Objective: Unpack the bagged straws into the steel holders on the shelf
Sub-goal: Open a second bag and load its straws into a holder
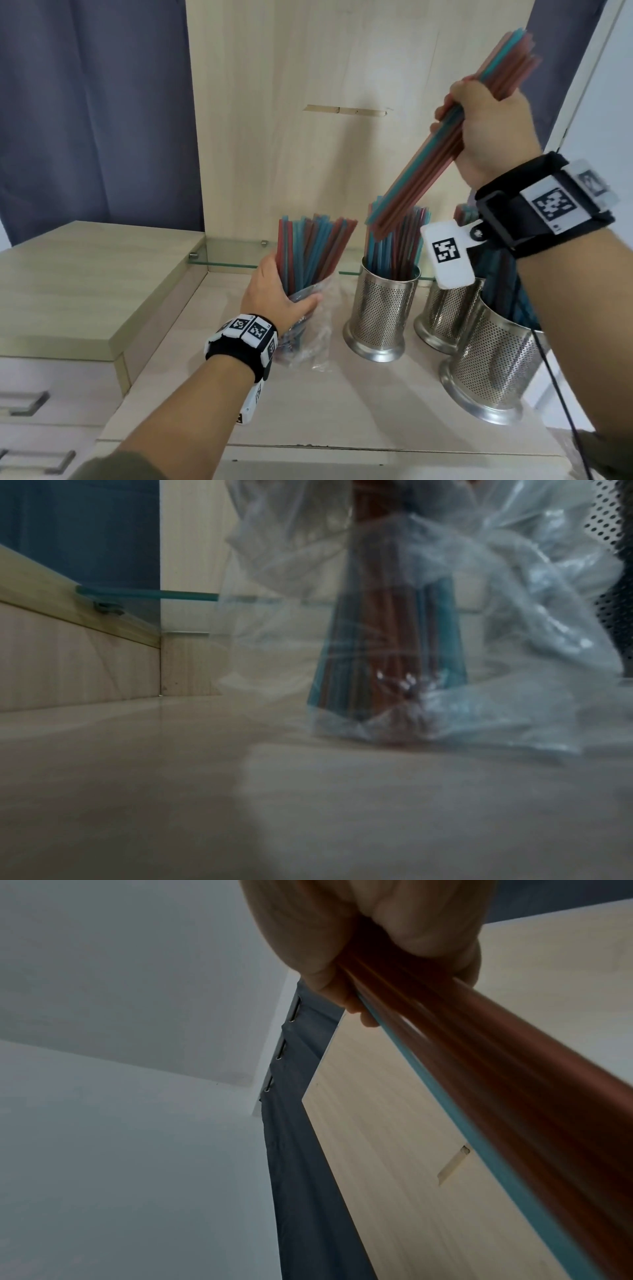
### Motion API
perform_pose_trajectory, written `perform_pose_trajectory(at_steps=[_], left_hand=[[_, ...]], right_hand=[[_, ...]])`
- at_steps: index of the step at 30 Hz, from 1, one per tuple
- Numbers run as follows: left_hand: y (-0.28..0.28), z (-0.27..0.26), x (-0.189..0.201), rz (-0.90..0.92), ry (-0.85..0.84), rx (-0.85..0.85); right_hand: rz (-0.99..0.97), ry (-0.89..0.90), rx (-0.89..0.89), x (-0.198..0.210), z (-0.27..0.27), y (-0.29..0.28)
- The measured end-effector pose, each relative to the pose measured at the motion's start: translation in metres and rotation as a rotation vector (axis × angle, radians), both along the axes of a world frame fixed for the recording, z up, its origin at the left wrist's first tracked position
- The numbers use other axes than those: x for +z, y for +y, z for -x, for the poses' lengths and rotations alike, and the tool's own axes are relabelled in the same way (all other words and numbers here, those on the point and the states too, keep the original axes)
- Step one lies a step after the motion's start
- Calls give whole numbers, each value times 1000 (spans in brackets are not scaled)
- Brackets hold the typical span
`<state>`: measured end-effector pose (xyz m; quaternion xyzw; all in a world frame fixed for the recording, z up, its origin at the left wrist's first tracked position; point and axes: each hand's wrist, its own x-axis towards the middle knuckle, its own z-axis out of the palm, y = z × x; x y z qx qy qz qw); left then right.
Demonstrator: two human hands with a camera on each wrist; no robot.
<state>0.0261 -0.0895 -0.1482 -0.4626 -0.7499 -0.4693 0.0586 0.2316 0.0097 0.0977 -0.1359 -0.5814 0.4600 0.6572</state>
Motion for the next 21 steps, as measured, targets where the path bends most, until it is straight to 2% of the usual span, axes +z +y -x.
perform_pose_trajectory(at_steps=[11,14,21], left_hand=[[3,5,-2,-12,43,-16],[3,4,-1,-16,44,-19],[3,3,-2,-3,58,1]], right_hand=[[-100,-228,-99,-14,-7,16],[-99,-302,-140,-32,3,26],[43,-531,-174,-92,27,52]])
